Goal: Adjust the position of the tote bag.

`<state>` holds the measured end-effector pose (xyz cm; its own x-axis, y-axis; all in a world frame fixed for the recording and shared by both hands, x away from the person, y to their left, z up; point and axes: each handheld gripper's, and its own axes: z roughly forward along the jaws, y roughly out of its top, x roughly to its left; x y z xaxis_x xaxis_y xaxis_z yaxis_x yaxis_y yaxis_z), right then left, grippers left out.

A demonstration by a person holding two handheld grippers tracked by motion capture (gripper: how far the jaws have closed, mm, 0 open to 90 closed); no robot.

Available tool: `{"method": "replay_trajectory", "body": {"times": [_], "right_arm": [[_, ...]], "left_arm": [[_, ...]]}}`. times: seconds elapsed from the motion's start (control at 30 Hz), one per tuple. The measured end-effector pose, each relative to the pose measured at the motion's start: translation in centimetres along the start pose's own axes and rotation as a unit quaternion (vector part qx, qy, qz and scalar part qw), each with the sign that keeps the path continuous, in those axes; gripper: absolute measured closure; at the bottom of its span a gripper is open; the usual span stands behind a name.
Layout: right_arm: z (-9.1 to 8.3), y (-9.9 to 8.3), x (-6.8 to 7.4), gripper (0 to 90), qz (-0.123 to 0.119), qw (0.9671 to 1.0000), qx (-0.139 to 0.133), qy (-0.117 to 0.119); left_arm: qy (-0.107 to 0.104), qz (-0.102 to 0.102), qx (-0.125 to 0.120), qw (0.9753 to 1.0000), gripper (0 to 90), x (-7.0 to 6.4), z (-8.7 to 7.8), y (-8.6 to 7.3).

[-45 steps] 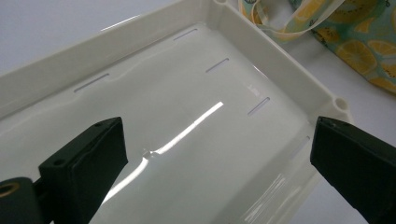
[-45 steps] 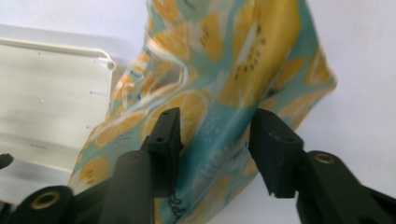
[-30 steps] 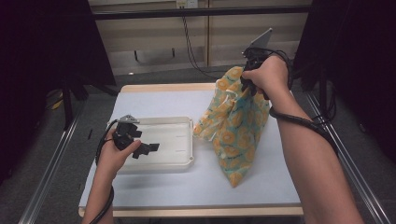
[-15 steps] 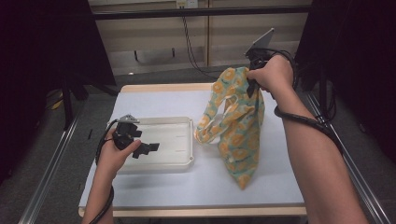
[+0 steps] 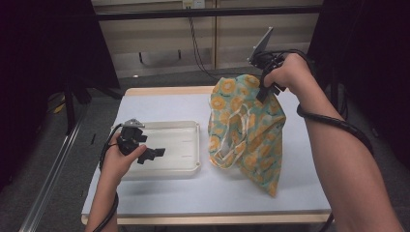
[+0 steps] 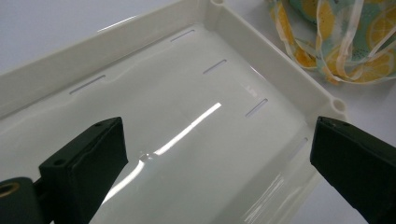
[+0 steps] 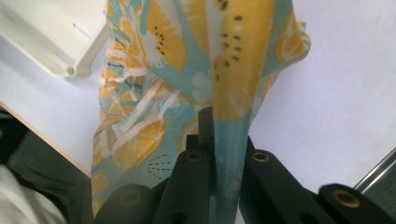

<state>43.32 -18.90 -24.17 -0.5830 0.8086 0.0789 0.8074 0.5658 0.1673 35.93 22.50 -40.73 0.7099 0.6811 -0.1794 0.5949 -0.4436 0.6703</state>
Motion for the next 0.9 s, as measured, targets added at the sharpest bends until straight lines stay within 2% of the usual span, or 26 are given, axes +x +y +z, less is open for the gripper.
{"method": "replay_trajectory", "body": {"times": [0.1, 0.13, 0.17, 0.2, 0.23, 0.3, 0.37, 0.43, 0.47, 0.5, 0.53, 0.63, 0.7, 0.77, 0.8, 0.83, 0.87, 0.9], "right_arm": [[0.0, -0.2, 0.1, 90.0, -0.023, 0.9995, -0.015, 0.015], [0.1, -0.3, 0.2, 90.0, -0.02, 0.9995, -0.016, 0.017], [0.0, -0.3, 0.2, 90.0, 0.013, 0.9997, -0.015, 0.013], [-0.1, -0.3, 0.4, 90.0, 0.061, 0.9978, -0.023, 0.012], [-0.1, -0.3, 0.5, 90.0, 0.071, 0.9969, -0.032, 0.009], [0.0, -0.1, 0.8, 90.0, 0.097, 0.9946, -0.034, -0.012], [0.0, 0.1, 1.0, 89.4, 0.103, 0.9941, -0.032, -0.015], [0.4, 0.5, 1.6, 76.0, 0.092, 0.9943, -0.035, -0.042], [0.8, 0.7, 1.7, 76.8, 0.088, 0.9942, -0.036, -0.051], [1.2, 0.8, 1.9, 80.6, 0.08, 0.995, -0.022, -0.056], [1.4, 0.9, 2.0, 90.0, 0.08, 0.9948, -0.01, -0.061], [1.8, 1.1, 1.9, 90.0, 0.083, 0.995, -0.008, -0.055], [1.7, 1.1, 1.7, 90.0, 0.082, 0.9958, -0.006, -0.04], [1.5, 0.9, 1.6, 90.0, 0.065, 0.9973, -0.005, -0.032], [1.4, 0.9, 1.5, 90.0, 0.053, 0.9982, -0.007, -0.027], [1.4, 0.9, 1.5, 90.0, 0.053, 0.9982, -0.007, -0.027], [1.1, 0.7, 1.4, 90.0, 0.026, 0.9994, -0.007, -0.023], [0.9, 0.7, 1.4, 90.0, 0.012, 0.9996, -0.009, -0.022]], "left_arm": [[0.001, -0.001, -0.001, 1.0, 3.6, -0.1, 0.1, 0.0], [0.002, 0.002, 0.0, 1.0, 3.6, -0.1, 0.1, 0.0], [-0.003, -0.001, 0.004, 1.0, 3.6, -0.1, 0.1, 0.0], [-0.001, -0.001, 0.002, 1.0, 3.6, -0.2, 0.1, 0.0], [0.001, -0.001, -0.002, 1.0, 3.6, -0.2, 0.2, 0.0], [0.001, 0.002, 0.0, 1.0, 3.6, -0.2, 0.2, 0.0], [0.001, 0.001, -0.002, 1.0, 3.6, -0.3, 0.3, 0.0], [0.0, 0.001, -0.002, 1.0, 3.6, -0.4, 0.4, 0.0], [-0.002, 0.003, 0.006, 1.0, 3.6, -0.3, 0.3, 0.1], [-0.003, 0.004, 0.007, 1.0, 3.6, -0.3, 0.3, 0.1], [-0.005, 0.01, 0.01, 0.9999, 3.6, -0.3, 0.4, 0.1], [-0.002, 0.004, 0.005, 1.0, 3.6, -0.4, 0.4, 0.1], [-0.002, 0.005, 0.005, 1.0, 3.6, -0.4, 0.4, 0.1], [-0.005, 0.004, 0.005, 1.0, 3.6, -0.3, 0.3, 0.1], [0.001, 0.002, 0.0, 1.0, 3.6, -0.3, 0.4, 0.0], [0.001, 0.002, 0.0, 1.0, 3.6, -0.3, 0.4, 0.0], [0.002, 0.003, 0.002, 1.0, 3.6, -0.3, 0.4, 0.1], [0.001, 0.004, 0.002, 1.0, 3.6, -0.3, 0.4, 0.1]]}}
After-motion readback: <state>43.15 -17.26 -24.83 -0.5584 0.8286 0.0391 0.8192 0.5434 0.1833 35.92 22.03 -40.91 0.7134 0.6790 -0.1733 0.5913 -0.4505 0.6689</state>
